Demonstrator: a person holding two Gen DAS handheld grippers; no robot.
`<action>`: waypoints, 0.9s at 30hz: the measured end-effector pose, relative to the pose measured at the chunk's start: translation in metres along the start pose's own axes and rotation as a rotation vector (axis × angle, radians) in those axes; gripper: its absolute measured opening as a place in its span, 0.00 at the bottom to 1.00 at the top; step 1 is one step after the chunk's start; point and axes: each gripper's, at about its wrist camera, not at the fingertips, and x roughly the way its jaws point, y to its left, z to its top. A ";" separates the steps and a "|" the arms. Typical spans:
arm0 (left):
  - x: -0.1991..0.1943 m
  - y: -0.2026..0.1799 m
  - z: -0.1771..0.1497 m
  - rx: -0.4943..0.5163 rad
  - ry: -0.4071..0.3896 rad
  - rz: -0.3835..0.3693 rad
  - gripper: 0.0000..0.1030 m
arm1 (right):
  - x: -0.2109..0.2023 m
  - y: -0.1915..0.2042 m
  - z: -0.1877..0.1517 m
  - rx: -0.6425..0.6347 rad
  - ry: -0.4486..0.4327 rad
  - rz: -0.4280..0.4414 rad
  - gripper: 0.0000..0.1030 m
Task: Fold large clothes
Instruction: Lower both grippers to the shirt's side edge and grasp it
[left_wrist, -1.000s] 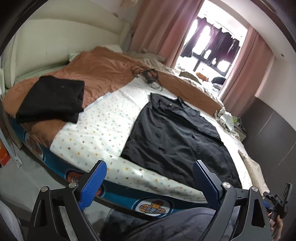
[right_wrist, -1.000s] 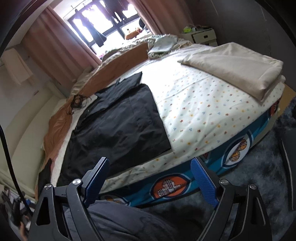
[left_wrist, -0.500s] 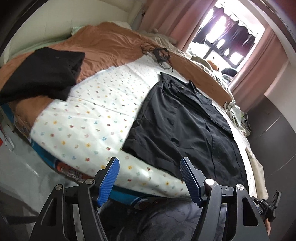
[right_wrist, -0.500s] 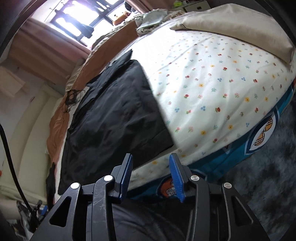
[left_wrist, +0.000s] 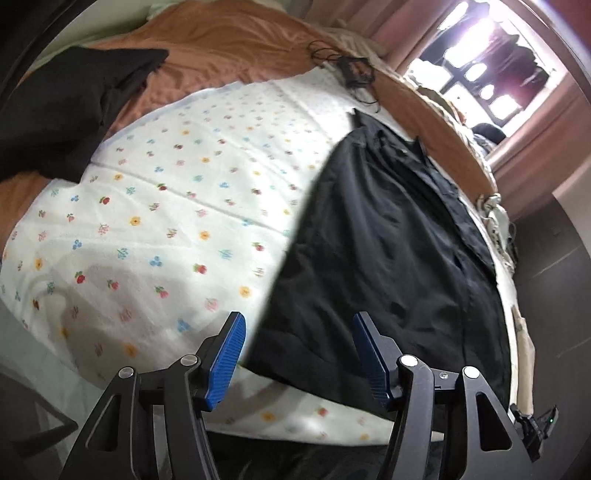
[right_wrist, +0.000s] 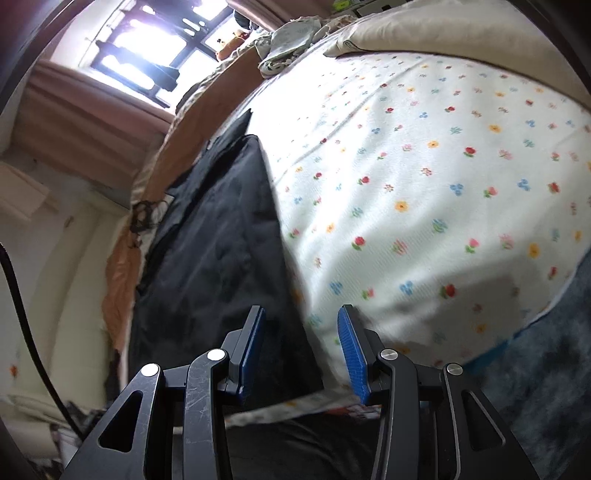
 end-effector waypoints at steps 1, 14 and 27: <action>0.002 0.004 0.001 -0.014 0.005 -0.006 0.60 | 0.003 0.000 0.000 0.006 0.006 0.024 0.42; -0.004 0.025 -0.009 -0.209 0.102 -0.328 0.59 | 0.022 0.006 -0.022 0.030 0.087 0.242 0.42; 0.021 0.009 0.005 -0.204 0.079 -0.263 0.45 | 0.042 0.026 -0.020 0.092 0.003 0.177 0.42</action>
